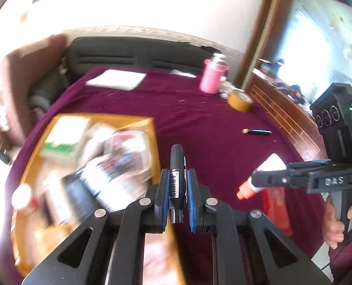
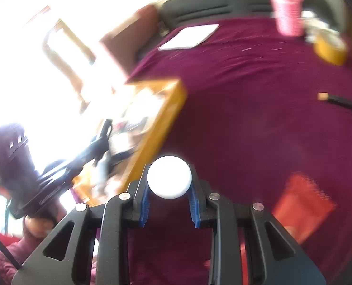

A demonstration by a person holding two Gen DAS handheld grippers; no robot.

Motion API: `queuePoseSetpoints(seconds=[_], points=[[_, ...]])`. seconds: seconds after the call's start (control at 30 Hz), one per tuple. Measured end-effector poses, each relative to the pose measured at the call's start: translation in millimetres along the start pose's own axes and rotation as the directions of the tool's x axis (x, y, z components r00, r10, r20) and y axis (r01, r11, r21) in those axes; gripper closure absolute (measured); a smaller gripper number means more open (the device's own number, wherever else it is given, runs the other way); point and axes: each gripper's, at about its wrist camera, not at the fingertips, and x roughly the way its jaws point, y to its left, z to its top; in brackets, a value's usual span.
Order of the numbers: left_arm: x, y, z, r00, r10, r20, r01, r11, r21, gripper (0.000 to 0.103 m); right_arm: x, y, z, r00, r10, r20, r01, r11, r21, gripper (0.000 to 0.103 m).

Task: Organize objects
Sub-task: 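Carry the orange-capped bottle and black item into the tray with both grippers, then open both grippers to release the bottle and black item in the tray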

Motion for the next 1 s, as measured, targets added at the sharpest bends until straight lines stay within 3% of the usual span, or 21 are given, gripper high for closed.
queuePoseSetpoints(seconds=[0.2,0.37,0.5,0.57,0.67,0.73,0.8,0.87,0.9,0.93,1.0], points=[[2.8,56.8,-34.2,0.997,0.02,-0.076,-0.031,0.989,-0.147,0.092,59.6,67.5,-10.1,0.982,0.079,-0.174,-0.095,0.992,-0.087,0.078],[26.5,64.7,-46.3,0.994,-0.026,-0.105,0.006,0.982,-0.191,0.092,112.4,94.4,-5.4,0.968,-0.032,-0.247,-0.002,0.991,-0.135,0.078],[26.9,60.3,-49.3,0.997,0.003,-0.076,-0.016,0.985,-0.169,0.09,139.7,95.2,11.9,0.955,-0.16,-0.248,0.121,0.979,-0.164,0.076],[22.6,62.7,-52.3,0.998,-0.024,-0.065,0.012,0.985,-0.173,0.072,143.5,93.3,19.5,0.958,-0.179,-0.225,0.147,0.977,-0.154,0.076],[12.6,54.2,-52.0,0.999,0.037,-0.017,-0.039,0.994,-0.106,0.046,139.9,91.1,29.5,0.964,-0.206,-0.168,0.184,0.973,-0.139,0.073],[2.4,46.6,-52.3,0.993,0.115,0.037,-0.113,0.991,-0.066,0.044,128.2,92.3,32.2,0.974,-0.196,-0.117,0.181,0.975,-0.132,0.07],[-10.2,40.0,-50.2,0.966,0.235,0.107,-0.231,0.972,-0.05,0.042,113.1,94.4,30.4,0.978,-0.202,-0.049,0.196,0.974,-0.11,0.061],[-27.4,31.6,-46.6,0.907,0.373,0.195,-0.37,0.928,-0.053,0.026,96.7,96.0,25.3,0.968,-0.246,0.044,0.25,0.964,-0.095,0.054],[-38.4,28.7,-46.1,0.885,0.399,0.239,-0.394,0.916,-0.07,0.02,89.7,97.7,21.4,0.958,-0.272,0.092,0.28,0.956,-0.092,0.054],[-53.5,26.6,-45.4,0.866,0.409,0.289,-0.396,0.912,-0.105,0.005,83.4,100.5,17.1,0.946,-0.294,0.136,0.308,0.947,-0.092,0.054],[-81.6,27.6,-48.3,0.839,0.394,0.376,-0.35,0.919,-0.183,0.001,70.8,104.3,8.7,0.926,-0.314,0.208,0.335,0.94,-0.068,0.053]])
